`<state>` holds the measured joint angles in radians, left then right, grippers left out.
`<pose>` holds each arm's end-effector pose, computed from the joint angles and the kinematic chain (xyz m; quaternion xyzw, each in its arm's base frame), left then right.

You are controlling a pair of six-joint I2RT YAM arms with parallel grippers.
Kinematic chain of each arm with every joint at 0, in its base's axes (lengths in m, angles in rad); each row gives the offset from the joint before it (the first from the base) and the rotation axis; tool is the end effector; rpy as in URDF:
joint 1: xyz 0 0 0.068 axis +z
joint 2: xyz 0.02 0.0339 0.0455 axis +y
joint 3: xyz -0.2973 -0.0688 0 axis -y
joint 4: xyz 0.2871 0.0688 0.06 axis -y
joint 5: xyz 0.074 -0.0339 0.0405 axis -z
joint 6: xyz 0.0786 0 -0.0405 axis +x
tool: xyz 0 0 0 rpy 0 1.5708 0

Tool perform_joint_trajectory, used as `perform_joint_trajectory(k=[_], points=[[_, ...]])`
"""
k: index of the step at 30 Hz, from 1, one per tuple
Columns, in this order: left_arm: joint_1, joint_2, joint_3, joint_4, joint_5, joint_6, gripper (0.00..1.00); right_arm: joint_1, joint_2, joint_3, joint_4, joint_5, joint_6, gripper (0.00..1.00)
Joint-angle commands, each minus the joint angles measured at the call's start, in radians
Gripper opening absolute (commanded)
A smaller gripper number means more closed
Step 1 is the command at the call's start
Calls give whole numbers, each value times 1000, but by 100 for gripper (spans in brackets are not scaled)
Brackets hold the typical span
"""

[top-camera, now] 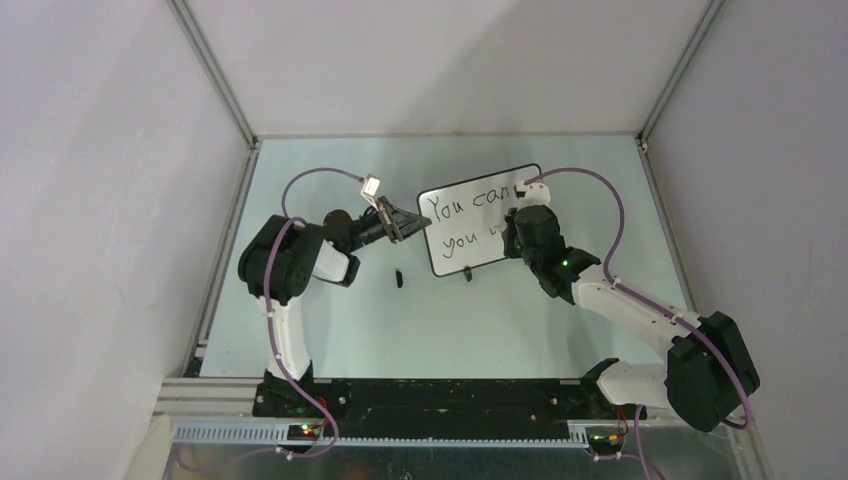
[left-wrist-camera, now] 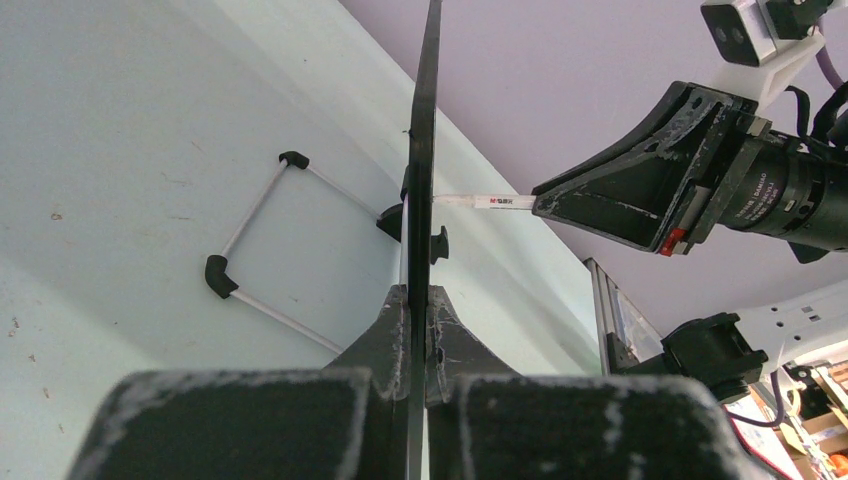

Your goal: Write a sentence on the whiteboard

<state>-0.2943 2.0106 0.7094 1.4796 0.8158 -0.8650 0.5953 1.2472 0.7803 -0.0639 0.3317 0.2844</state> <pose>0.3726 -0.1728 0.1444 0.1263 0.6506 -0.5986 0.4499 0.2932 0.1676 0.2446 -0.0515 0.8583 0.0790 0.5044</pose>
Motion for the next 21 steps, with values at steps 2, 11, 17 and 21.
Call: perform_joint_trajectory(k=[2,11,17,21], points=[[-1,-39,25,51,27,-13,0,-3,9,42,-16,23,8,0],[0,-38,28,51,27,-15,0,-3,14,42,-36,25,12,0],[-1,-38,28,51,28,-16,0,-1,14,30,-46,29,19,0],[0,-39,28,51,28,-17,0,-3,14,30,-40,35,16,0]])
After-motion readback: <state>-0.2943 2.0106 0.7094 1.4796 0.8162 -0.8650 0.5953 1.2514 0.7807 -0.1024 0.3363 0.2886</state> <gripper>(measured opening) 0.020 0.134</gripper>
